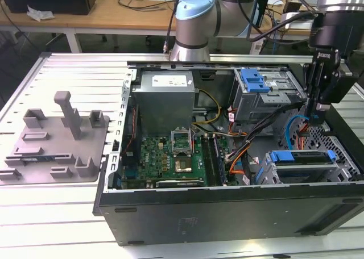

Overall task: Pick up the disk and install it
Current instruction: 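Insert the first disk wire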

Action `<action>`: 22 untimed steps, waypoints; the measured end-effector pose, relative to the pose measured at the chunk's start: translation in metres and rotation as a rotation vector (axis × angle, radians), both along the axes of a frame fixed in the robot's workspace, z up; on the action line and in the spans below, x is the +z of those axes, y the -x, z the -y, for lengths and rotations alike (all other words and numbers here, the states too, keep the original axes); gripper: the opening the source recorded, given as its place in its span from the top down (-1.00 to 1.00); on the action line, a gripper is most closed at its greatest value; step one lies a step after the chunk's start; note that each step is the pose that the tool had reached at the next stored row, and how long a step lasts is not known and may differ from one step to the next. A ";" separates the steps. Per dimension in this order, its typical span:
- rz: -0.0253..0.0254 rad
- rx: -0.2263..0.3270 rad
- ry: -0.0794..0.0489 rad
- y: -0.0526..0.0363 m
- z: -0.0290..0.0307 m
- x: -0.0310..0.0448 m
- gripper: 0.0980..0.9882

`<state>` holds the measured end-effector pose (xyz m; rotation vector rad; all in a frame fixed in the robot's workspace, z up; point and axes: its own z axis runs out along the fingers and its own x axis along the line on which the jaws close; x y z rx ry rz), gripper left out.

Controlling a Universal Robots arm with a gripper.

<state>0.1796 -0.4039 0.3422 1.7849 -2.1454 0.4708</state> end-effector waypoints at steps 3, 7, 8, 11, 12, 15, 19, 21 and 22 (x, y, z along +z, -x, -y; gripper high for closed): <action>-0.0002 0.000 0.000 -0.0007 0.0008 -0.0008 0.56; -0.0002 0.000 0.000 -0.0009 0.0019 -0.0015 0.56; -0.0002 0.000 0.000 -0.0009 0.0019 -0.0017 0.60; -0.0002 0.000 0.000 -0.0009 0.0019 -0.0020 0.84; -0.0002 0.000 0.000 -0.0009 0.0018 -0.0021 0.84; -0.0002 0.000 0.000 -0.0009 0.0018 -0.0021 0.84; -0.0002 0.000 -0.031 -0.0009 0.0089 -0.0021 0.84; -0.0002 0.000 -0.058 -0.0009 0.0150 -0.0020 0.84; -0.0002 0.000 -0.065 -0.0009 0.0176 -0.0017 0.84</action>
